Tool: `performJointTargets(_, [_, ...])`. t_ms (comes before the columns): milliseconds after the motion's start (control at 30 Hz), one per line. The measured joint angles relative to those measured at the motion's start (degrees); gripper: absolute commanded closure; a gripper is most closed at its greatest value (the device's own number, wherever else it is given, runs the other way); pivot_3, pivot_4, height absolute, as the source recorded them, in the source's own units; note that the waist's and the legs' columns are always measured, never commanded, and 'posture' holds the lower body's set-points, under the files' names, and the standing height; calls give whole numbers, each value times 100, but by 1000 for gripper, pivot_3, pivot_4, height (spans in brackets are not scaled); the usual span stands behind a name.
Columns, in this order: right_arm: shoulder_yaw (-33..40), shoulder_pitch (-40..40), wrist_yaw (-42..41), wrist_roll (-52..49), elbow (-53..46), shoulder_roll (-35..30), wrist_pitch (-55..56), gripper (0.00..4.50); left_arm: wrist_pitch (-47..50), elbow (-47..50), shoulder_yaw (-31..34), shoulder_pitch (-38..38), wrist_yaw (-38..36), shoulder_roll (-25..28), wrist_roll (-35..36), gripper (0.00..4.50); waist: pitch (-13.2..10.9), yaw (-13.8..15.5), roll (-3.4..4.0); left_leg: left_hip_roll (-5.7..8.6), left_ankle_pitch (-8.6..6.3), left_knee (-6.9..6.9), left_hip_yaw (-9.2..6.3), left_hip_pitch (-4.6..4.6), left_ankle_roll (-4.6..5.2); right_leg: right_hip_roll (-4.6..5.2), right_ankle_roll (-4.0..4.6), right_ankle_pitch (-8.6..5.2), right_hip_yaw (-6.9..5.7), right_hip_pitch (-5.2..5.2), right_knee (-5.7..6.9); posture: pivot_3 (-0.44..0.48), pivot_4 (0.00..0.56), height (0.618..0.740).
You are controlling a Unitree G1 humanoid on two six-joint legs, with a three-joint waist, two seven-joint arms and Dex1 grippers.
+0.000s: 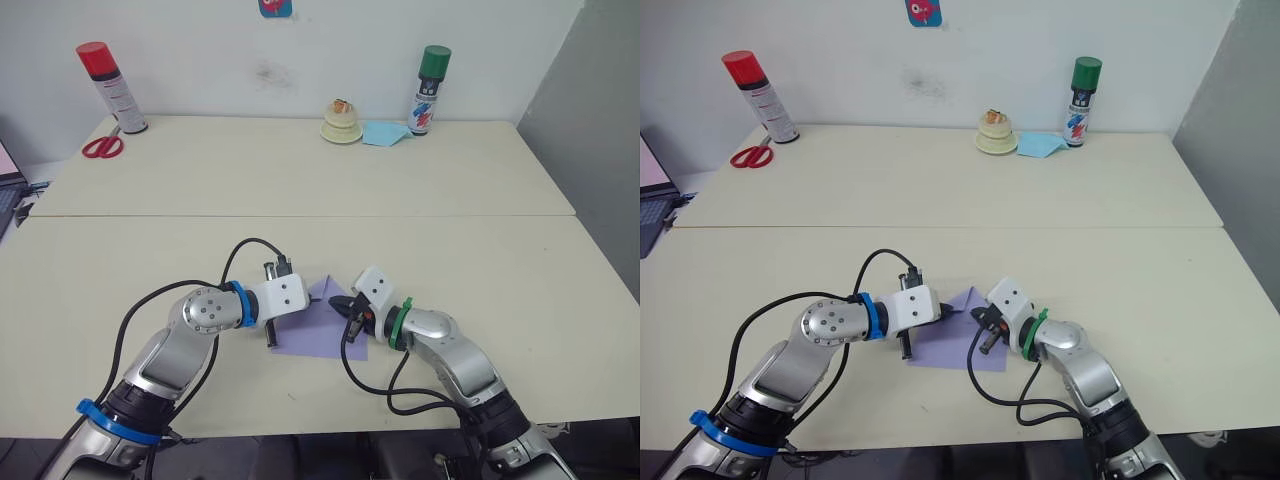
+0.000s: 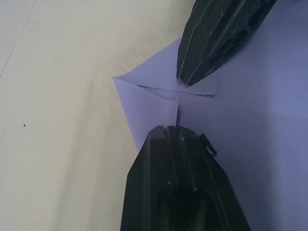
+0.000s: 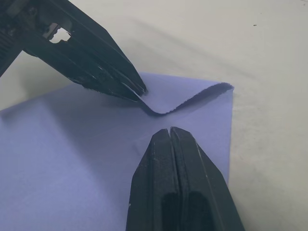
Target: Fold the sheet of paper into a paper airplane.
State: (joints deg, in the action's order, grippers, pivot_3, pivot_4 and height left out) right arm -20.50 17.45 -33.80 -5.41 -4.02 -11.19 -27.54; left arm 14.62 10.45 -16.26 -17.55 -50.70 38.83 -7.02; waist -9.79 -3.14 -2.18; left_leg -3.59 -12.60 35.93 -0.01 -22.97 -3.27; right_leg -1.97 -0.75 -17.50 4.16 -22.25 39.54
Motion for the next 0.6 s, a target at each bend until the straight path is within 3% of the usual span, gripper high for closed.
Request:
performJointTargets(433, [30,-7,23,-31,22,58,24,4500,139,6,-53,-2,-2,0,-45,4490,0,-9,0,-1,0,0,1,2,0,-1,1,-1,1,0,3,0,150,737])
performJointTargets(600, [275,-13,192,-132,154,369,80,4500,194,52,-75,-1,-2,16,-51,4490,0,-9,0,-1,0,0,1,1,0,-1,2,-1,1,-2,4,0,150,737])
